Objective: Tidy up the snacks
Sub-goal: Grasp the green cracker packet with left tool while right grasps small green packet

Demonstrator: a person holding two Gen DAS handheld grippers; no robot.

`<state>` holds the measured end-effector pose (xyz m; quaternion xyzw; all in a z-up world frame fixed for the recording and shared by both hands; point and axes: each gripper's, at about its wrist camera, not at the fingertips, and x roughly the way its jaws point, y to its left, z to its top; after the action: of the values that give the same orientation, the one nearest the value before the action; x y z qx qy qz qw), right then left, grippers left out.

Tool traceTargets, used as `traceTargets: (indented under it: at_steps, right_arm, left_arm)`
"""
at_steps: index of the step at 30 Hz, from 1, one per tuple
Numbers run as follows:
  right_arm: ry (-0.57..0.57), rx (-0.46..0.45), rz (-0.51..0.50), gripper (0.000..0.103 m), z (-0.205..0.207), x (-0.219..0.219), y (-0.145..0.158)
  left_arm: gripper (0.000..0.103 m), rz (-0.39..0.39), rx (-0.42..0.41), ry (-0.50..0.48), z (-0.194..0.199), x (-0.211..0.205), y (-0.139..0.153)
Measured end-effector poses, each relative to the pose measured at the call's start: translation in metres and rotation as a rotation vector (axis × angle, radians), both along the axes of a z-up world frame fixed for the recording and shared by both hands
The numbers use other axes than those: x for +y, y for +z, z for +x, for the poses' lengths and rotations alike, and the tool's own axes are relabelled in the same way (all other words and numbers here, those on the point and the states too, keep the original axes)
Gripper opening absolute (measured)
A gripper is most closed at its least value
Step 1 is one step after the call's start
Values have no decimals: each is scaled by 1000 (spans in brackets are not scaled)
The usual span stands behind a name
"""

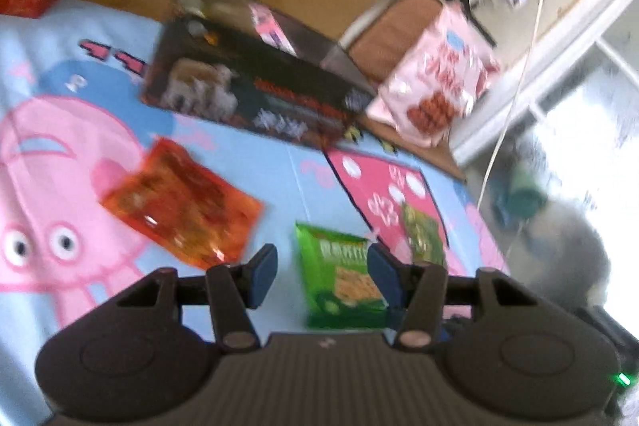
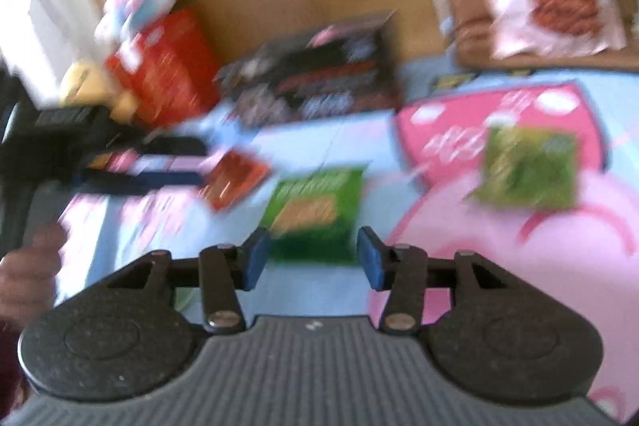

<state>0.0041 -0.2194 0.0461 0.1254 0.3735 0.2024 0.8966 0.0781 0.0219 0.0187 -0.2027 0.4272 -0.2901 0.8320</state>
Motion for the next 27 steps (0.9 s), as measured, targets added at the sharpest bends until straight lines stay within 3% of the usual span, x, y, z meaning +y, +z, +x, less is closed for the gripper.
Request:
traceTargets:
  at_steps: [4,7,12,16,19,25,27]
  right_arm:
    - [69,-110,-72,52,-25,7,14]
    - [-48,-167,-157,53,-27,-18,23]
    - [-309,-94,-224,53,8,-79,21]
    - [-324,-3,-111,55,46,-102,5]
    - [-223,8,-94,52,49,-86,2]
    - [79,-10,-44,52,5,-33,8]
    - [102,-41,-51,57,-10,-29,13]
  left_arm:
    - [55,20,11,-2,-3,-8,-4]
    - [55,28,15,2,-3,-11,-4]
    - [55,35,33,6,-2,-13,-8]
    - [55,48,46,12,-2,-14,-10]
    - [55,45,42,22,-2,-11,-9]
    - [55,24,45,33,0,-4,-7]
    - [55,22,45,23,0,-4,-6]
